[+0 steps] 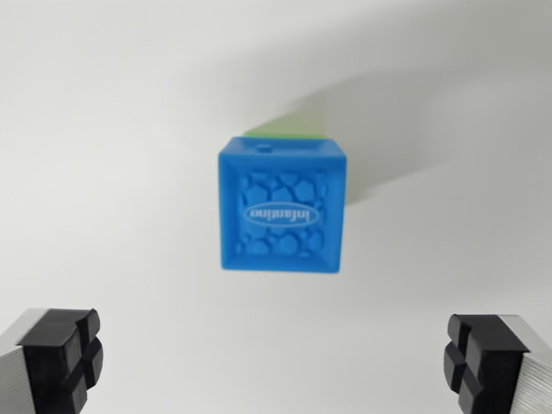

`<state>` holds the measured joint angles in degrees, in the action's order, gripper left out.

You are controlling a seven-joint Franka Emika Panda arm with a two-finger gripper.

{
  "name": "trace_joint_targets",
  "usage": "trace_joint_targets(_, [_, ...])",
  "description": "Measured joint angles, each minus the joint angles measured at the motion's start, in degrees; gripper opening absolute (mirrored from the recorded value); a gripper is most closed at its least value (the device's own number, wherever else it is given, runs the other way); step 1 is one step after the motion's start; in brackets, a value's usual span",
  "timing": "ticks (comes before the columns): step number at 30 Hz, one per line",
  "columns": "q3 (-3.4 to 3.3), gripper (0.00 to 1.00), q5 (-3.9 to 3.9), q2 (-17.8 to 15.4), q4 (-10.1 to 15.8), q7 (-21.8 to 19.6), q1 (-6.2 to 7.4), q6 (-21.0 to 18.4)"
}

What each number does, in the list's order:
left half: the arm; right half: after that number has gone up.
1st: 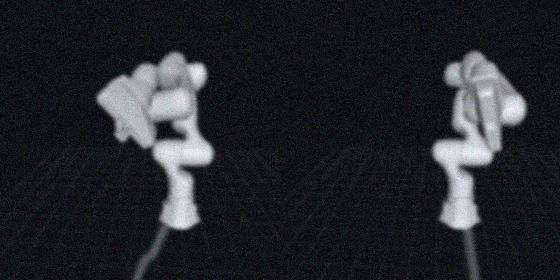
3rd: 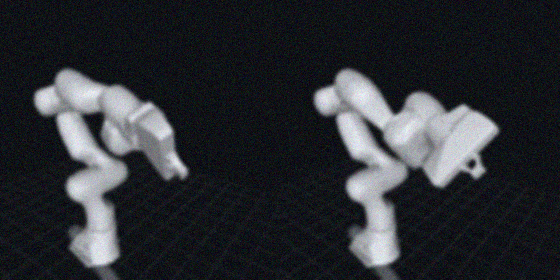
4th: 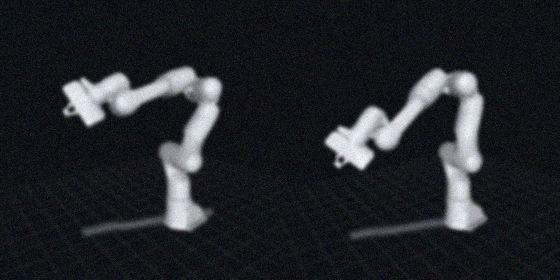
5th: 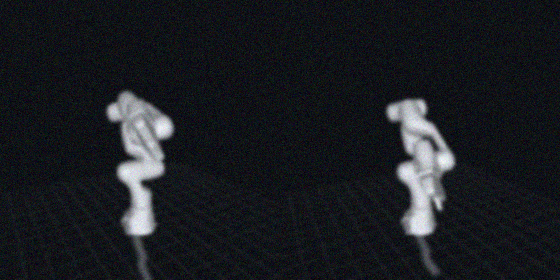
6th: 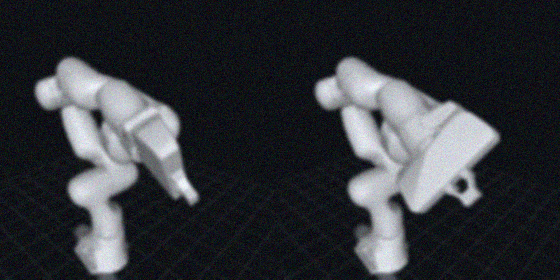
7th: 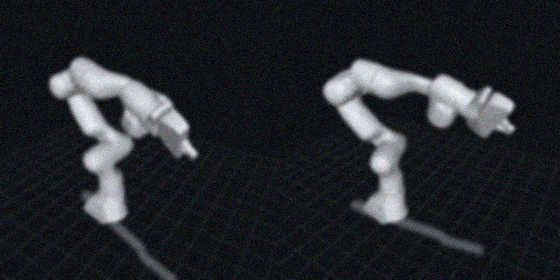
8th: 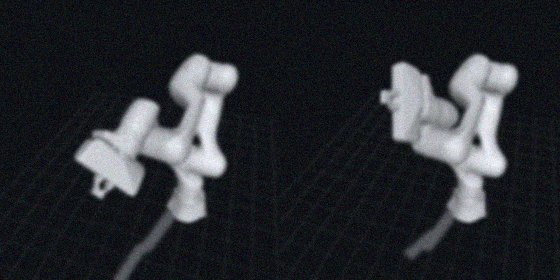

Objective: Stack cube

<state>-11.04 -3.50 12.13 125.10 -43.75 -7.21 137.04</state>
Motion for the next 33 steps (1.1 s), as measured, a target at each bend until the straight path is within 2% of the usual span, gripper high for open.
trace_joint_targets(13, [-0.04, 1.00, 1.61, -5.24, -2.49, -1.14, -0.01, -7.52])
trace_joint_targets(33, [-0.04, 1.00, 2.82, -10.07, -8.03, -1.99, -0.01, -17.81])
